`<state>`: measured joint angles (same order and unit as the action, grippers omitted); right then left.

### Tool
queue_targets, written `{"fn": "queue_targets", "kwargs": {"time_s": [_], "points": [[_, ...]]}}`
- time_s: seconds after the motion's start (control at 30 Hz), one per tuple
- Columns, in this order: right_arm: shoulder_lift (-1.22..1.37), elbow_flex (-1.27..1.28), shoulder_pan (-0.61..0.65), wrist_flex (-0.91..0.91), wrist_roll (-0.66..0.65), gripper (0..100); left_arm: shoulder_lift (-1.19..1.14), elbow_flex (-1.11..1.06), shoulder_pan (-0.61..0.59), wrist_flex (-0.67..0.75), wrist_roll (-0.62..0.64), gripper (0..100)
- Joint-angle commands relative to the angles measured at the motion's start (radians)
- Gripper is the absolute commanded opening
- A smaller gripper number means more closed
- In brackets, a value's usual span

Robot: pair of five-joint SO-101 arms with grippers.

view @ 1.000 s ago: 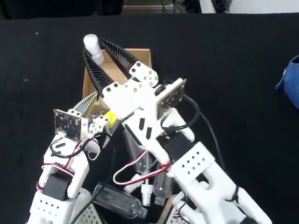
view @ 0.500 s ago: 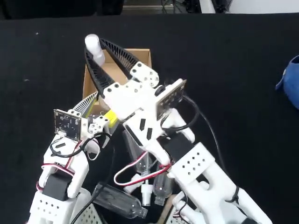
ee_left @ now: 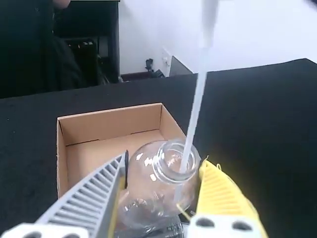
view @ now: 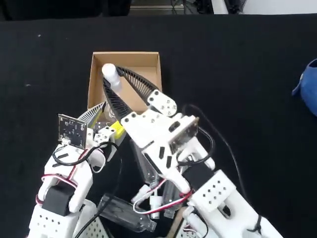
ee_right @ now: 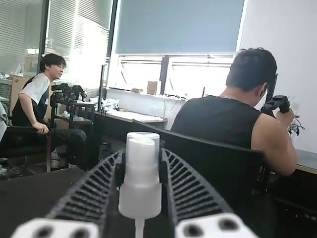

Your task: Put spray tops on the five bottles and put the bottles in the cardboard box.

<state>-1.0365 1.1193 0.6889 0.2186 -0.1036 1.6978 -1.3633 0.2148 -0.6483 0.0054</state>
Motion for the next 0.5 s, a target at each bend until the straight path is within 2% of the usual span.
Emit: {"fn": "queue_targets", "kwargs": {"time_s": [0.0,0.3,0.47], "points": [[-0.104,0.038,-0.028,0.026,-0.009,1.1,0.012,0.081,0.01,-0.02,0.005,3],[-0.14,0.099,-0.015,0.032,-0.012,1.1,-0.044,0.163,0.01,-0.1,0.002,3],[-0.131,0.096,-0.055,0.054,-0.132,1.1,-0.184,0.22,0.01,-0.098,0.003,3]]}}
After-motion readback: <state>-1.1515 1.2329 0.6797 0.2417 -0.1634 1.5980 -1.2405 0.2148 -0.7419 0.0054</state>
